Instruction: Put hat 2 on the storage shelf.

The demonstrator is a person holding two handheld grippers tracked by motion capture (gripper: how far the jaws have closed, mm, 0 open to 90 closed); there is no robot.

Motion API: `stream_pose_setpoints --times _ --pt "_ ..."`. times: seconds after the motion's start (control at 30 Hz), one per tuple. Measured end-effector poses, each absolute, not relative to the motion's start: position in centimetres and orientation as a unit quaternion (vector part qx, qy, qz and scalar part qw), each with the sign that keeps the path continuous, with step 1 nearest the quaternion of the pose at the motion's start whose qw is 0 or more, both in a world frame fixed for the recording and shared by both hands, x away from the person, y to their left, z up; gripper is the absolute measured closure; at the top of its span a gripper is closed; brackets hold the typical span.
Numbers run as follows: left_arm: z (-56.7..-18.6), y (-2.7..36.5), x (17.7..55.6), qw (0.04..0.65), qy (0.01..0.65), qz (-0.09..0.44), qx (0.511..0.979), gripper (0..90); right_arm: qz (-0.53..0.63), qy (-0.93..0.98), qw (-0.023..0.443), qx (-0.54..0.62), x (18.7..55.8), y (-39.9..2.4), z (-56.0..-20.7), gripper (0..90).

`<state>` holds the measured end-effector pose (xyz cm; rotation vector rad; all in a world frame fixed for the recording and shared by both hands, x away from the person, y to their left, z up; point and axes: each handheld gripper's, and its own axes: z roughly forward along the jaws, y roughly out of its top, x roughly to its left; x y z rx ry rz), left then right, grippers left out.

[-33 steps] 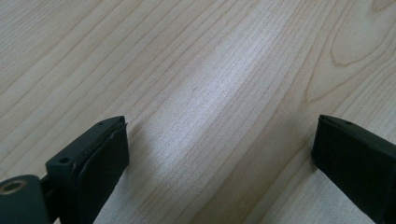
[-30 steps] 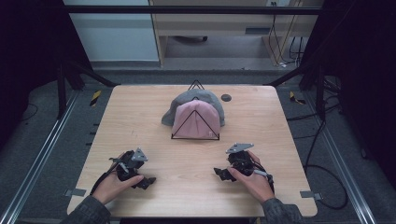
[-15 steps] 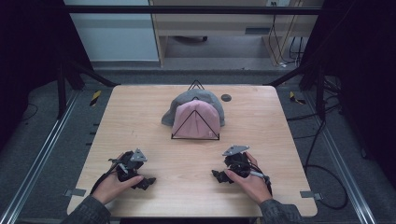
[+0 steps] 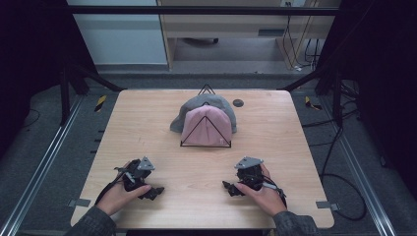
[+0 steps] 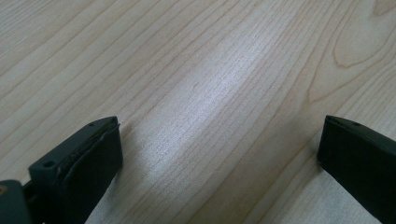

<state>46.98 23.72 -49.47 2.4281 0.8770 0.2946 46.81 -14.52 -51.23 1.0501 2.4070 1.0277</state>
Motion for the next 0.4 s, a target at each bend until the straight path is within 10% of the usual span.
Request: stream_pose_setpoints --times 0.4 --pt "-49.51 23.65 47.04 0.271 0.326 0.106 0.9 0.0 0.355 0.832 0.167 0.393 46.84 -15.29 -51.24 0.6"
